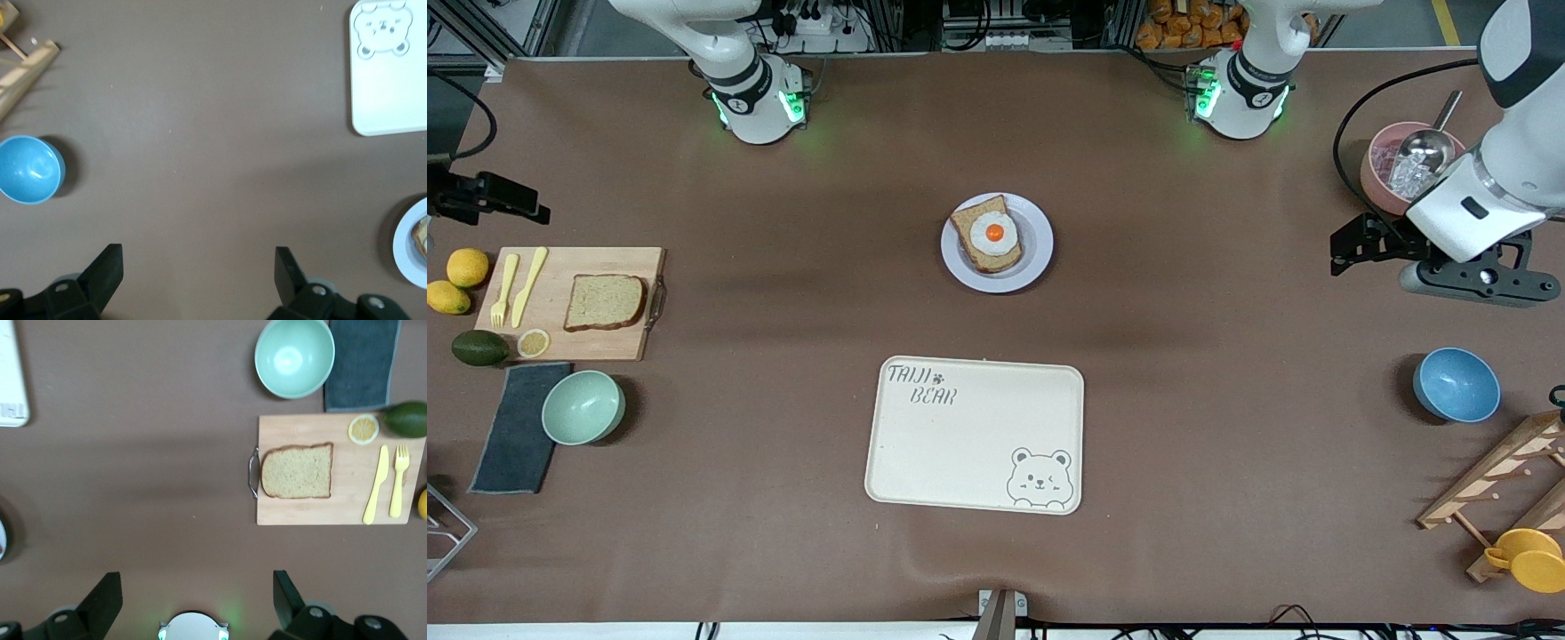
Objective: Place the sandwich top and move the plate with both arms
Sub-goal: 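Reach the right gripper to the bread slice on the cutting board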
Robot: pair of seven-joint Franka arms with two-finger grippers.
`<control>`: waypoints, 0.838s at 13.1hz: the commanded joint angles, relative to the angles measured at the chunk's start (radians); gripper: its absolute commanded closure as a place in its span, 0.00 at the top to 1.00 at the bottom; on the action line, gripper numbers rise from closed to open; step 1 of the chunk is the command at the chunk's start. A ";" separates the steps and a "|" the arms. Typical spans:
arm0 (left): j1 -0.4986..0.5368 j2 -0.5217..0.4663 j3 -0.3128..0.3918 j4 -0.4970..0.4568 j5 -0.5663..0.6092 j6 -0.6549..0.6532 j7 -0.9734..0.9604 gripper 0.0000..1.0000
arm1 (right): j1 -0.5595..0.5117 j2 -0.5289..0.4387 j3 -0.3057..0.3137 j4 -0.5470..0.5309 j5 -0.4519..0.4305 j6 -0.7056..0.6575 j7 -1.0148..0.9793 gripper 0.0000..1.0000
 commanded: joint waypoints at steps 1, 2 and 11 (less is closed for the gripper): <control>0.011 -0.002 -0.006 -0.002 0.015 -0.062 0.003 1.00 | 0.002 -0.011 -0.067 -0.122 0.011 0.094 -0.034 1.00; 0.011 -0.002 -0.007 -0.014 0.013 -0.063 0.002 1.00 | 0.002 -0.005 -0.105 -0.157 0.017 0.129 -0.072 1.00; 0.028 -0.009 -0.006 -0.184 -0.091 -0.013 -0.002 1.00 | -0.056 0.225 -0.296 -0.187 0.153 0.231 -0.392 0.98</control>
